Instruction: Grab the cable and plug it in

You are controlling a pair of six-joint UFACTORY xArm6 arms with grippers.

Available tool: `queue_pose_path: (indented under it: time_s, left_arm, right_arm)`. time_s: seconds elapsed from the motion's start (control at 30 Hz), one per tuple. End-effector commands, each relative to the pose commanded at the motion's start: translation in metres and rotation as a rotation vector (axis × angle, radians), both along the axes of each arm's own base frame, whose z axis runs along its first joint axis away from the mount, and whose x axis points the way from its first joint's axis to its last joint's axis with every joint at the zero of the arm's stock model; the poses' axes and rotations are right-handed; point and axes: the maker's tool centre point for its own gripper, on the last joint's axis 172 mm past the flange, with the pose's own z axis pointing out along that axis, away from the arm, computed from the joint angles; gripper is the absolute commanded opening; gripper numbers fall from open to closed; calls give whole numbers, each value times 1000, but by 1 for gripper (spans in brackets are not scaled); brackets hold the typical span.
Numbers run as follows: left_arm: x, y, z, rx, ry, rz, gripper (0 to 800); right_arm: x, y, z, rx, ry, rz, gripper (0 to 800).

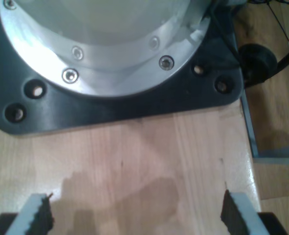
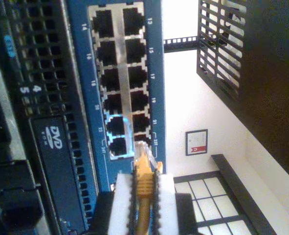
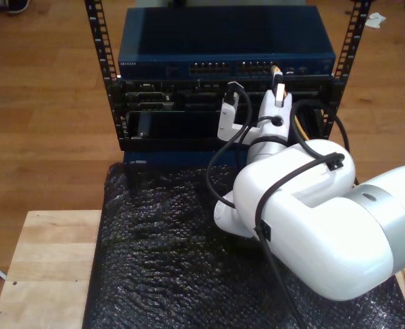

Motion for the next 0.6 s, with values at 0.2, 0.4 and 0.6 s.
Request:
queue_pose_path:
  time_s: [0.2, 0.4, 0.6]
  left_arm:
    - [0, 0, 0, 0, 0, 0, 800]
    - [0, 0, 0, 2, 0, -2, 800]
    - [0, 0, 0, 2, 0, -2, 800]
  right_arm:
    - [2, 1, 2, 3, -6, 0, 0]
    - [3, 1, 2, 5, -9, -1, 0]
    - [6, 2, 1, 8, -13, -3, 0]
